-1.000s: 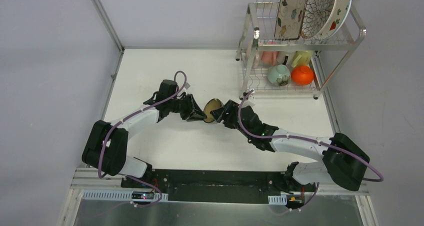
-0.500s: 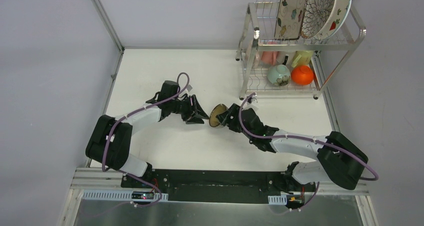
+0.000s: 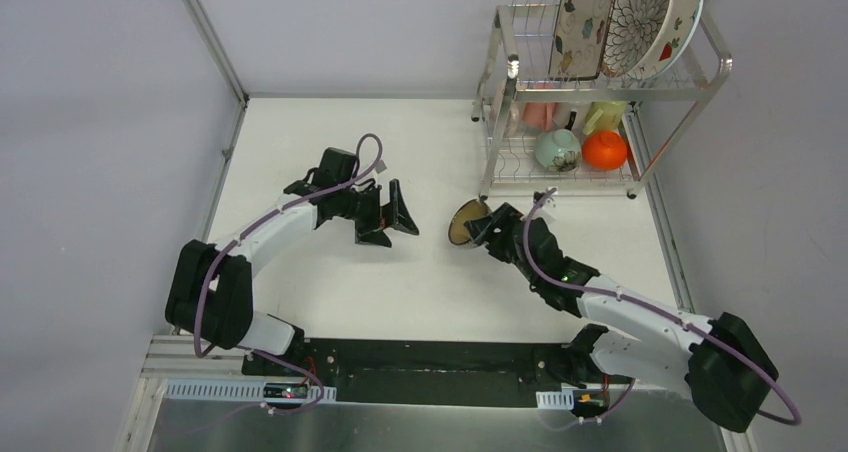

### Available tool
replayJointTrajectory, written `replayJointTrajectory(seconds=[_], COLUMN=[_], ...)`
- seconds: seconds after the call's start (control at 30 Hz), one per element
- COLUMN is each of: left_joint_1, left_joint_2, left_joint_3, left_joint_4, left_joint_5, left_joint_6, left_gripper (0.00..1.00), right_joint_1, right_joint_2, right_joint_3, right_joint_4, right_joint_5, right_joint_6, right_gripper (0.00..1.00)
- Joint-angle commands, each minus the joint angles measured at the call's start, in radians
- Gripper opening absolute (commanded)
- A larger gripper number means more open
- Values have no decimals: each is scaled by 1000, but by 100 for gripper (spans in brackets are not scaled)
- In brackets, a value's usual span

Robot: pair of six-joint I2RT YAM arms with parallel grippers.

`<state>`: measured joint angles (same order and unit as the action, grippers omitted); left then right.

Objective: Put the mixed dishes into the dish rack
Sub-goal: Turn the bowl upside down on the dish rack.

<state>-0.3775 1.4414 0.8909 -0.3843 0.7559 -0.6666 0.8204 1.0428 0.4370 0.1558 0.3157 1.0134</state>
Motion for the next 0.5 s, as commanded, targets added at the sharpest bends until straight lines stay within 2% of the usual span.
replayJointTrajectory(seconds=[0.0,0.23,0.47], left_joint_1=[9,9,9], left_joint_2=[-73,-114,-118], left_joint_3=[90,148,186], left_joint_4=[-199,-342,-398], left_joint_5=[-84,-152,-158], left_joint_6=[189,324,395], left_gripper=[99,99,99], right_joint_1=[-47,-156,-291], right_joint_2=[-133,-289,-307], right_joint_3=[20,31,84], right_joint_4=[-49,-200,-272], right_joint_5=[53,53,4], right_joint_6=[-34,-72,-108], right_gripper=[42,42,41])
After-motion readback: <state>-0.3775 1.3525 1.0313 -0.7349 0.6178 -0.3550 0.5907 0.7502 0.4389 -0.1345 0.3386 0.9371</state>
